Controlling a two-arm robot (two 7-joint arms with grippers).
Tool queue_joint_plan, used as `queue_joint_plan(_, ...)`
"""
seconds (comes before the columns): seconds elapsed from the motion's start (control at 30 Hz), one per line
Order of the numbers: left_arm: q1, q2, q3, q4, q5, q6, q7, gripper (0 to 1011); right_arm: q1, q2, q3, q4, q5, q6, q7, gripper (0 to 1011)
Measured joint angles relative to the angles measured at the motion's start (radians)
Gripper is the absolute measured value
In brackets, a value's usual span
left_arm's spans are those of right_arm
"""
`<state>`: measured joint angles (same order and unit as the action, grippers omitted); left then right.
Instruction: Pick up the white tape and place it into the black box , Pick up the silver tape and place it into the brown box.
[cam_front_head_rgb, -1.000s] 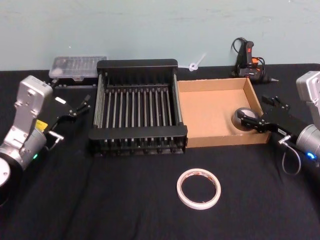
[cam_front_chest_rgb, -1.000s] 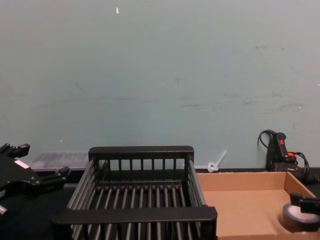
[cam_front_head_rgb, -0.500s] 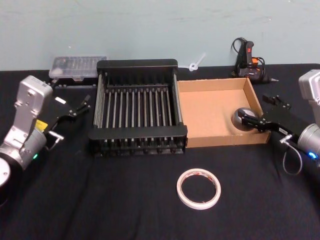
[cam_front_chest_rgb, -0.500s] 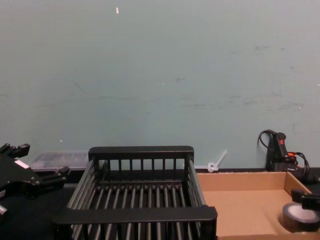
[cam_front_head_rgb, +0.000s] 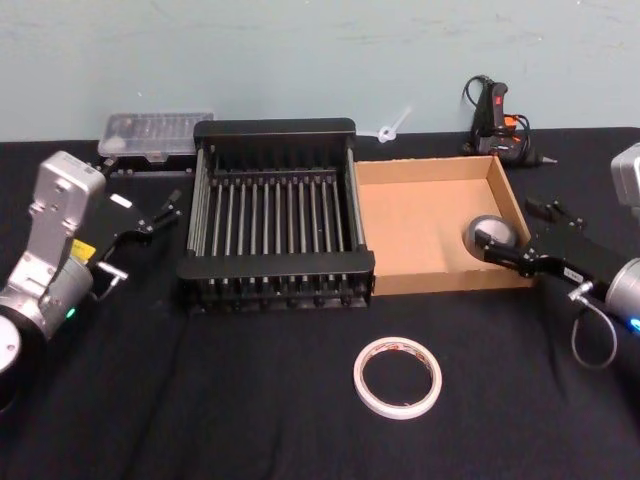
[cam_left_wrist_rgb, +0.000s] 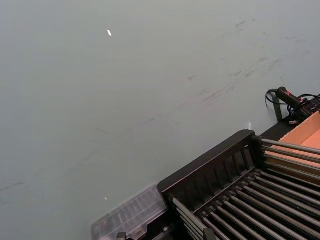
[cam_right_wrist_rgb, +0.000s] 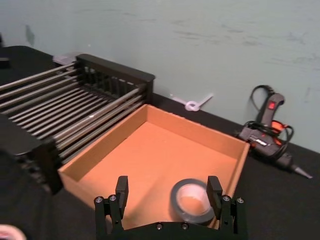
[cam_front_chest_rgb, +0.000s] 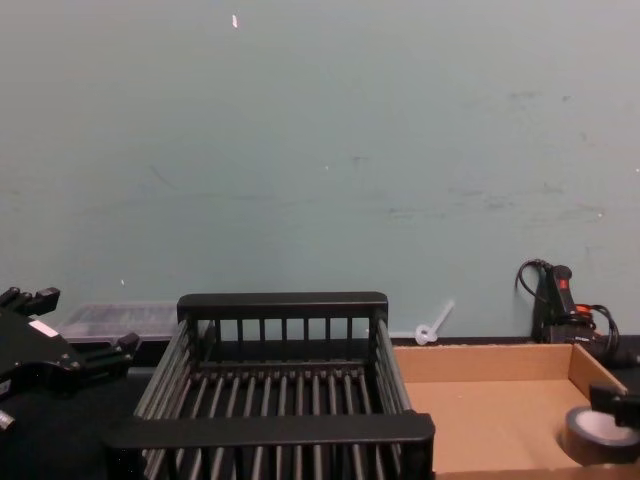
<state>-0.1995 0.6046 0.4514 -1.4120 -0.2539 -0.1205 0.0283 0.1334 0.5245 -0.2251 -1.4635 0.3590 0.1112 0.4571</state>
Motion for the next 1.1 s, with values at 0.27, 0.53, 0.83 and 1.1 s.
queue_joint_plan(0.27,0.000,0.000,0.000,0.000,0.000,0.000,0.000,1001,-0.053,0.036,-0.013,-0.076,0.035,0.036,0.015,1002)
queue_joint_plan(0.53,0.000,0.000,0.000,0.000,0.000,0.000,0.000,1001,-0.082,0.069,-0.044,-0.123,0.056,0.061,0.031,1002)
queue_joint_plan(0.83,0.000,0.000,0.000,0.000,0.000,0.000,0.000,1001,-0.086,0.100,-0.085,-0.149,0.070,0.074,0.050,1002)
queue_joint_plan(1.1,0.000,0.000,0.000,0.000,0.000,0.000,0.000,1001,-0.080,0.123,-0.124,-0.158,0.079,0.081,0.074,1002)
